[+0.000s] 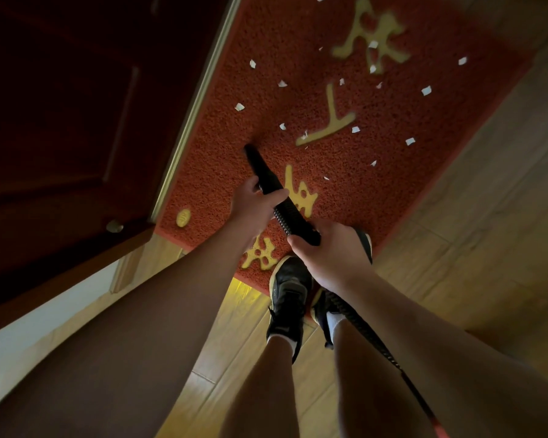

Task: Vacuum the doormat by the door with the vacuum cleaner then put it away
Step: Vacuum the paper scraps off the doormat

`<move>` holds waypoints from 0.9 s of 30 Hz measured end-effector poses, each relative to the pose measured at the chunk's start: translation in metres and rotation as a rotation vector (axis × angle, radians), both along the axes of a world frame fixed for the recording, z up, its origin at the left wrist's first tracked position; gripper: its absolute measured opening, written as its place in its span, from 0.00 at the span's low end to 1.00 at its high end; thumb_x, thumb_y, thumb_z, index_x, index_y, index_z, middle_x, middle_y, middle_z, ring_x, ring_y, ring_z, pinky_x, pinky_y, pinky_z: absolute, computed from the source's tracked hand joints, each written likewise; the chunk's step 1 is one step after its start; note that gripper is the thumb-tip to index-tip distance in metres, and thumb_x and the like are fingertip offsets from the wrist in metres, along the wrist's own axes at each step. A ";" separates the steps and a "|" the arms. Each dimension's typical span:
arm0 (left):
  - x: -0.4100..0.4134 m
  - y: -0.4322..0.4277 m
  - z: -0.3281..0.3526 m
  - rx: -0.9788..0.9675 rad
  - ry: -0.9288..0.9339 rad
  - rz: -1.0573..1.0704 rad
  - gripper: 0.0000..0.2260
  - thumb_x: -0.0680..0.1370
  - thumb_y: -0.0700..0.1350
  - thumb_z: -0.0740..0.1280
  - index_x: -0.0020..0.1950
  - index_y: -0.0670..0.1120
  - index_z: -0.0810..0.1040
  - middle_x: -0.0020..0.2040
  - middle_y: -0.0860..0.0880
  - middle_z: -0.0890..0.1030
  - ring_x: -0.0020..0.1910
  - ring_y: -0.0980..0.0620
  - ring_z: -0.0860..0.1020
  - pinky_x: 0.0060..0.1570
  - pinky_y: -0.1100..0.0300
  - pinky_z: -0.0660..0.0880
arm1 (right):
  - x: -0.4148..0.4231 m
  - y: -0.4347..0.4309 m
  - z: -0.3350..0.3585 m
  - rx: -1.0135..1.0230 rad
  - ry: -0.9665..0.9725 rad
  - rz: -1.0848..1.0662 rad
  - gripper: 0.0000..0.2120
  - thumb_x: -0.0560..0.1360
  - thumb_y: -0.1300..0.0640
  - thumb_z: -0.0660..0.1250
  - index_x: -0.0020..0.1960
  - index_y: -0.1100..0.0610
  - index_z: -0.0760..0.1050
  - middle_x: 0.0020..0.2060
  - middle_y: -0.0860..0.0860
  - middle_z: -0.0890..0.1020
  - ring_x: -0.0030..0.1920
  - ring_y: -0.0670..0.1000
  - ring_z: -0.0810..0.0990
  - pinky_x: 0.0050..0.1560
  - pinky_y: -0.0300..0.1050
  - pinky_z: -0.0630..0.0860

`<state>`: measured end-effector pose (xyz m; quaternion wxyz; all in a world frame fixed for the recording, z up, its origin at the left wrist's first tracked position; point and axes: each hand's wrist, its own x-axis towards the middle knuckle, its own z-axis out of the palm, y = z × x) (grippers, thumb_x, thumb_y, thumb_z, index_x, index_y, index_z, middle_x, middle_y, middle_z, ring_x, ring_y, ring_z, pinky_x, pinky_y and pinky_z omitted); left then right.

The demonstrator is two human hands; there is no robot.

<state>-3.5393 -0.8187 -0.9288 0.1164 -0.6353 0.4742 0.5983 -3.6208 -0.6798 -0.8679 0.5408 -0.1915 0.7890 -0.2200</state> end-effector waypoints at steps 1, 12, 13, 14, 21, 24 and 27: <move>-0.002 0.003 -0.001 0.002 -0.004 -0.004 0.31 0.73 0.50 0.76 0.74 0.45 0.73 0.70 0.47 0.77 0.63 0.45 0.80 0.62 0.47 0.79 | -0.003 0.002 0.002 -0.001 0.004 0.004 0.13 0.78 0.47 0.68 0.43 0.56 0.76 0.32 0.52 0.80 0.32 0.54 0.79 0.29 0.45 0.71; -0.012 0.046 0.000 0.034 -0.025 -0.043 0.25 0.75 0.51 0.75 0.71 0.48 0.76 0.65 0.51 0.79 0.60 0.47 0.80 0.64 0.41 0.77 | -0.008 0.044 0.011 0.081 0.042 -0.045 0.11 0.77 0.48 0.67 0.39 0.51 0.72 0.29 0.48 0.77 0.28 0.46 0.75 0.25 0.38 0.65; -0.012 0.049 -0.001 0.043 -0.013 -0.051 0.24 0.76 0.50 0.75 0.71 0.48 0.76 0.65 0.51 0.79 0.60 0.47 0.80 0.64 0.41 0.77 | -0.006 0.047 0.012 0.084 0.043 -0.065 0.12 0.77 0.48 0.67 0.37 0.51 0.71 0.27 0.48 0.76 0.26 0.46 0.73 0.23 0.37 0.63; -0.013 0.052 -0.002 0.052 -0.002 -0.063 0.22 0.77 0.49 0.74 0.70 0.47 0.76 0.64 0.51 0.80 0.60 0.47 0.80 0.64 0.41 0.77 | -0.005 0.050 0.012 0.088 0.044 -0.085 0.13 0.77 0.48 0.67 0.37 0.51 0.70 0.26 0.48 0.75 0.25 0.46 0.73 0.23 0.36 0.61; -0.014 0.062 -0.001 0.106 0.057 -0.133 0.17 0.79 0.46 0.73 0.68 0.48 0.78 0.63 0.51 0.81 0.60 0.48 0.80 0.64 0.42 0.78 | 0.008 0.065 0.020 0.105 0.032 -0.228 0.11 0.76 0.49 0.68 0.38 0.54 0.75 0.28 0.52 0.79 0.29 0.51 0.77 0.27 0.47 0.70; -0.013 0.067 0.000 0.102 0.054 -0.177 0.16 0.78 0.47 0.73 0.65 0.51 0.79 0.61 0.52 0.81 0.60 0.48 0.81 0.64 0.42 0.78 | 0.011 0.070 0.021 0.101 0.025 -0.269 0.10 0.75 0.50 0.68 0.39 0.54 0.77 0.28 0.53 0.80 0.28 0.51 0.77 0.28 0.48 0.71; -0.012 0.070 0.003 0.104 0.051 -0.206 0.18 0.77 0.49 0.74 0.66 0.51 0.79 0.63 0.51 0.81 0.61 0.47 0.80 0.65 0.42 0.77 | 0.012 0.076 0.023 0.100 0.014 -0.285 0.10 0.76 0.50 0.68 0.41 0.55 0.78 0.28 0.54 0.80 0.30 0.54 0.78 0.31 0.52 0.74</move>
